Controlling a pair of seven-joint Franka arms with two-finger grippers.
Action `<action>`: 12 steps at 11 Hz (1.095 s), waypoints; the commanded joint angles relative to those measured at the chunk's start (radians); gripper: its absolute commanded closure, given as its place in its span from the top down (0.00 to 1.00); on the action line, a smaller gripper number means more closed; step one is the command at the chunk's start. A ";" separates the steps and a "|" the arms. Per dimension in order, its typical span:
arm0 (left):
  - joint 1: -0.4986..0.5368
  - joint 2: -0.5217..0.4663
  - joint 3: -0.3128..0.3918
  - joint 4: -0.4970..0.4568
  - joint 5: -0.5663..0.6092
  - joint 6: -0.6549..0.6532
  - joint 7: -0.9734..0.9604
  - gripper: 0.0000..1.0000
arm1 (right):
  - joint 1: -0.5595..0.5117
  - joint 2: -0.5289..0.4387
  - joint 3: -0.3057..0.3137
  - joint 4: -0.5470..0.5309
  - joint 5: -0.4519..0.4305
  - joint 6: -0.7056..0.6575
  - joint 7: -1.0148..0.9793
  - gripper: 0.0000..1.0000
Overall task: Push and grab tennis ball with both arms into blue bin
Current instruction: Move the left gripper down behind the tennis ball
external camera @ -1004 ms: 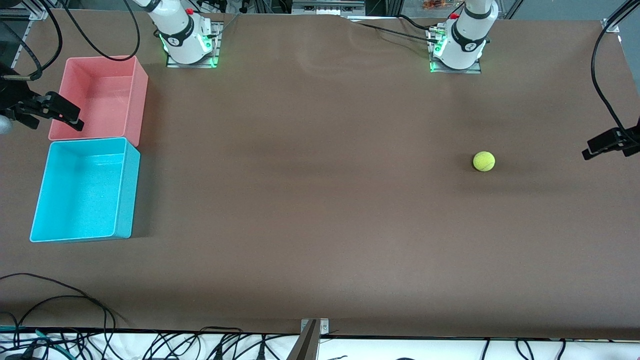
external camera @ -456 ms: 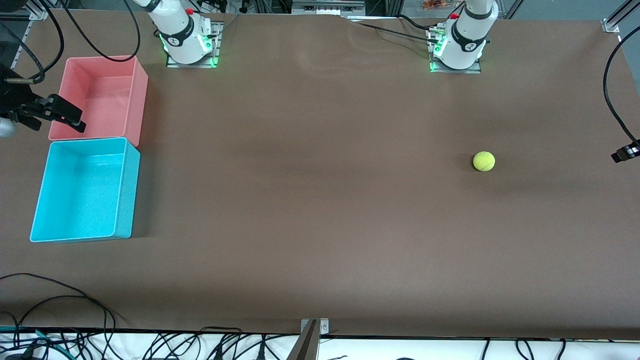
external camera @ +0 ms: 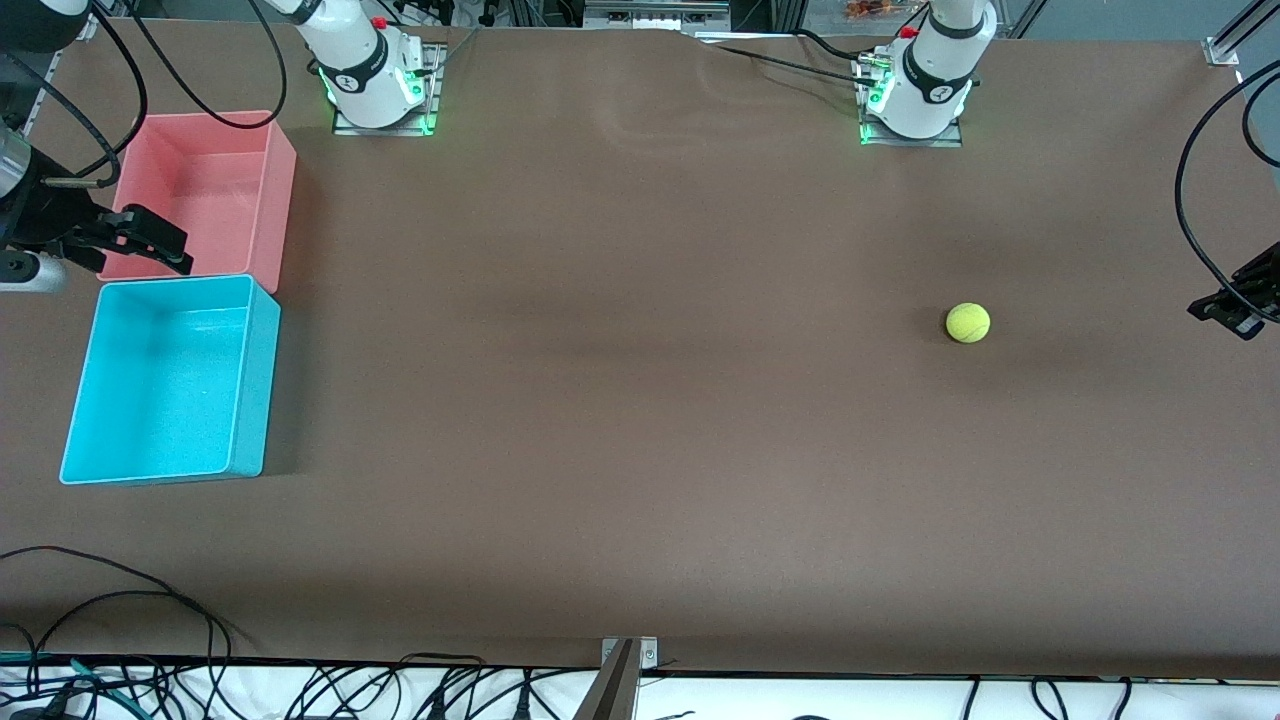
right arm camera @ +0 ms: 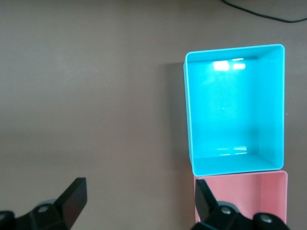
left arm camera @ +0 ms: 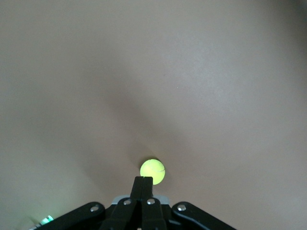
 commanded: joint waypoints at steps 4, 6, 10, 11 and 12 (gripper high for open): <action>0.013 -0.003 -0.001 -0.149 -0.065 0.107 -0.239 0.00 | 0.005 0.000 0.000 0.016 -0.007 -0.012 0.000 1.00; 0.038 -0.090 -0.006 -0.413 -0.065 0.380 -0.249 0.00 | 0.005 -0.001 0.000 0.018 -0.004 -0.012 -0.005 1.00; 0.042 -0.014 -0.007 -0.525 -0.115 0.571 -0.419 0.00 | 0.005 -0.009 0.002 0.018 -0.005 -0.014 -0.005 1.00; 0.041 0.008 -0.007 -0.572 -0.115 0.659 -0.468 0.00 | 0.007 -0.009 0.002 0.018 -0.005 -0.015 -0.006 1.00; 0.042 0.043 -0.006 -0.606 -0.115 0.743 -0.481 0.00 | 0.008 -0.009 0.002 0.018 -0.005 -0.019 -0.005 1.00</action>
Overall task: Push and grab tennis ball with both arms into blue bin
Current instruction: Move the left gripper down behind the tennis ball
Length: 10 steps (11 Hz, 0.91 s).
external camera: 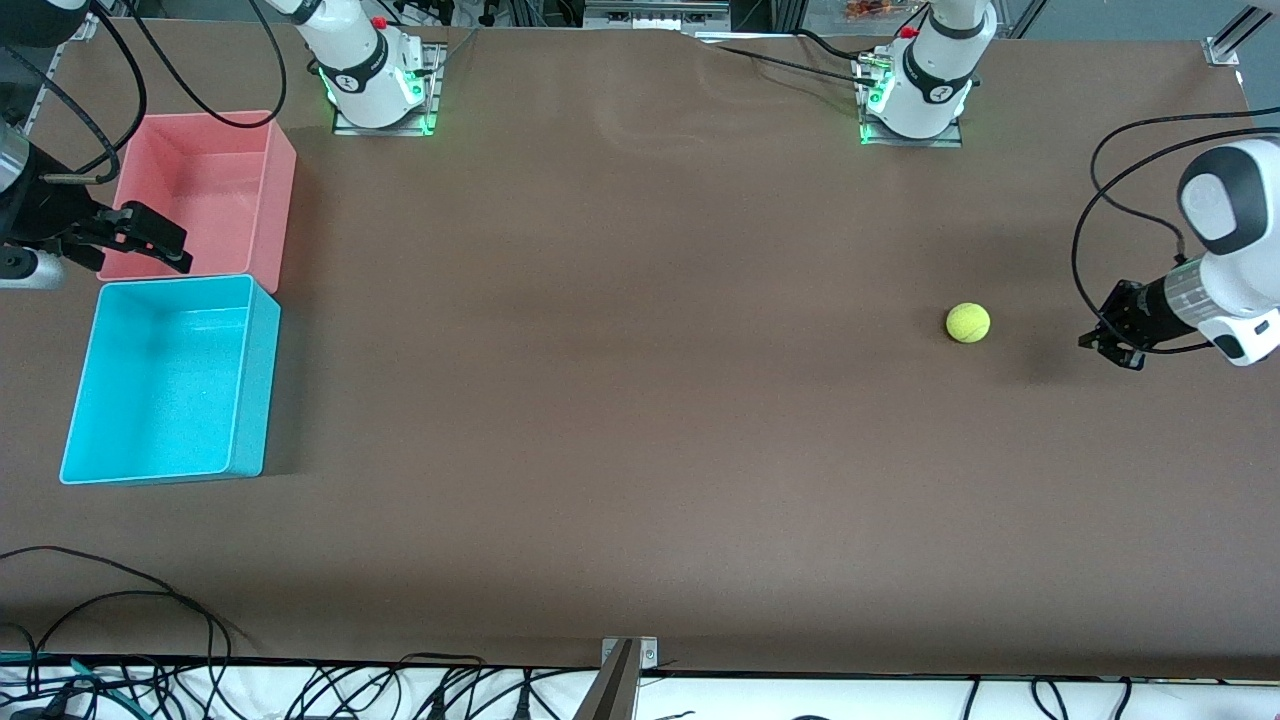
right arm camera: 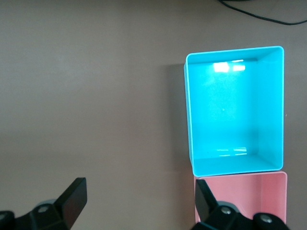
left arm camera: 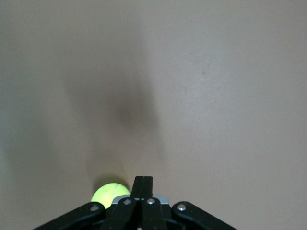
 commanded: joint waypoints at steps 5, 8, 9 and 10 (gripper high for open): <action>0.019 0.170 -0.005 -0.146 -0.026 0.307 -0.102 0.00 | 0.004 -0.003 0.000 0.016 -0.007 -0.019 -0.003 1.00; 0.081 0.166 -0.005 -0.175 0.012 0.315 -0.076 0.00 | 0.004 -0.003 -0.001 0.016 -0.007 -0.019 -0.003 1.00; 0.089 0.158 -0.006 -0.190 0.021 0.315 -0.074 0.00 | 0.004 -0.003 -0.001 0.016 -0.007 -0.017 0.002 1.00; 0.091 0.149 -0.005 -0.202 0.021 0.315 -0.074 0.00 | 0.004 -0.003 0.000 0.016 -0.008 -0.017 0.002 1.00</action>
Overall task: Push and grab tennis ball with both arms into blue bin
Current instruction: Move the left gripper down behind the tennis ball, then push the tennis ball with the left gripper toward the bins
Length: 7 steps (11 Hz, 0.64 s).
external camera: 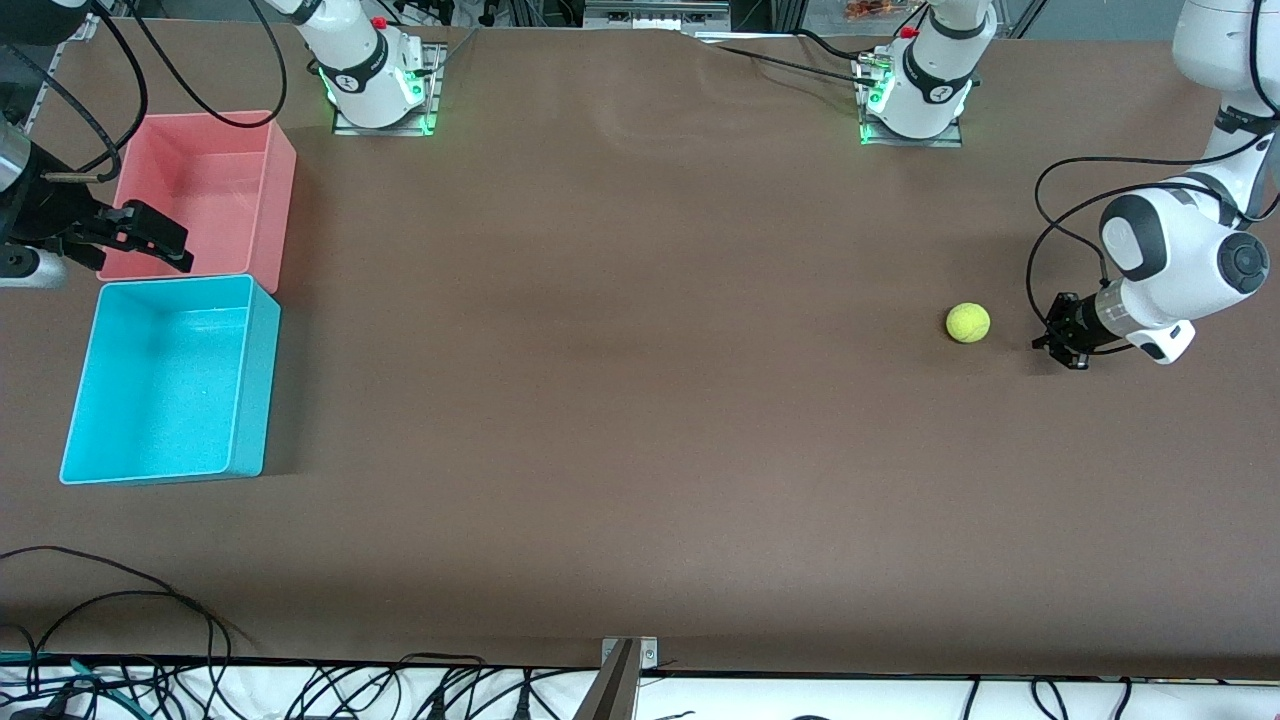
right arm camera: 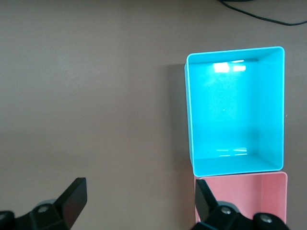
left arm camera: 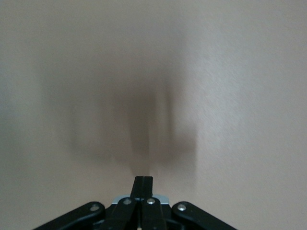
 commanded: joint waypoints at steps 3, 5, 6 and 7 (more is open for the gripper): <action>0.057 -0.033 -0.009 -0.046 0.030 0.013 0.045 0.00 | 0.000 -0.002 0.001 0.016 -0.008 -0.018 -0.004 1.00; 0.053 -0.049 -0.017 -0.072 0.030 0.012 0.012 0.00 | 0.000 -0.002 0.001 0.016 -0.008 -0.018 -0.004 1.00; 0.053 -0.065 -0.049 -0.096 0.029 0.012 -0.036 0.00 | 0.000 -0.002 0.001 0.016 -0.008 -0.020 -0.004 1.00; 0.051 -0.078 -0.082 -0.121 0.029 0.012 -0.097 0.00 | 0.000 -0.002 0.001 0.016 -0.008 -0.020 -0.004 1.00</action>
